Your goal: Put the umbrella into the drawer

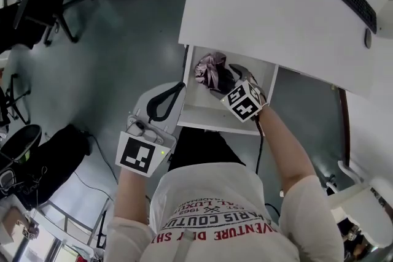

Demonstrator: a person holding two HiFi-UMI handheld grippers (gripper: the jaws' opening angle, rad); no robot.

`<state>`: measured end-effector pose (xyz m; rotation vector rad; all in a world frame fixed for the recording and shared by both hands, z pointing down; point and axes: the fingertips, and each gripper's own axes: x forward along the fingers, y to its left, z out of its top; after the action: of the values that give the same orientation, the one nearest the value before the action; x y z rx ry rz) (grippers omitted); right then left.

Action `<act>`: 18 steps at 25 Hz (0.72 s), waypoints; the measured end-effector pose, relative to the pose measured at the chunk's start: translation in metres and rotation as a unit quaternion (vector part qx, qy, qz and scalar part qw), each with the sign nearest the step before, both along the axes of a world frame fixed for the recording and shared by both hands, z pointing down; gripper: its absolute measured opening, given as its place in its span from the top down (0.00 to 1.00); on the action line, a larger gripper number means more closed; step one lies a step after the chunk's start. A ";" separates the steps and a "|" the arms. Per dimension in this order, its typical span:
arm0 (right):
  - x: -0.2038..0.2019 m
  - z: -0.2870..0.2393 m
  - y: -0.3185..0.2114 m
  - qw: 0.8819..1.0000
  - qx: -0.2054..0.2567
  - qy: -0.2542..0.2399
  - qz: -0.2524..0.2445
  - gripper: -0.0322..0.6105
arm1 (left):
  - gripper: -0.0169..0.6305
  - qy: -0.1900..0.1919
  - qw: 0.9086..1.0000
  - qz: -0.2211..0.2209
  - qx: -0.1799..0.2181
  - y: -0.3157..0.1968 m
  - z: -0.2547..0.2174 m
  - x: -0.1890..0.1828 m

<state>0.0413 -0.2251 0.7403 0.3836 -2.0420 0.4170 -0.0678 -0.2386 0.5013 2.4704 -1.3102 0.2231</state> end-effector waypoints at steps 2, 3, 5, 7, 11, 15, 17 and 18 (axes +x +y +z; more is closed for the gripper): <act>-0.001 -0.024 -0.003 1.000 0.011 -0.010 0.007 0.30 | 0.97 -0.005 1.000 0.006 0.016 -0.001 -0.016 0.003; -0.002 -0.035 -0.006 1.000 0.023 -0.013 0.011 0.36 | 0.97 -0.007 1.000 0.008 0.023 -0.002 -0.023 0.002; -0.006 -0.059 -0.015 0.998 0.052 -0.024 0.028 0.53 | 0.97 -0.008 0.999 0.010 0.033 -0.005 -0.035 -0.002; -0.008 -0.086 -0.022 0.994 0.086 -0.041 0.056 0.68 | 0.97 -0.010 0.999 0.011 0.039 -0.003 -0.047 -0.004; -0.001 -0.143 -0.021 0.983 0.141 -0.078 0.093 0.86 | 0.97 -0.019 0.998 0.015 0.049 0.012 -0.069 0.001; 0.011 -0.201 -0.022 0.968 0.188 -0.118 0.117 0.95 | 0.97 -0.019 0.998 0.007 0.052 0.023 -0.091 0.009; 0.019 -0.231 -0.020 0.960 0.204 -0.139 0.130 0.95 | 0.97 -0.016 0.998 0.000 0.053 0.026 -0.106 0.012; 0.023 -0.246 -0.018 0.956 0.212 -0.150 0.136 0.95 | 0.97 -0.013 0.998 -0.002 0.057 0.027 -0.116 0.014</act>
<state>0.0645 -0.2435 0.4941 0.9182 -2.3851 0.2046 -0.0542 -0.2117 0.3855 2.5681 -1.3733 0.1837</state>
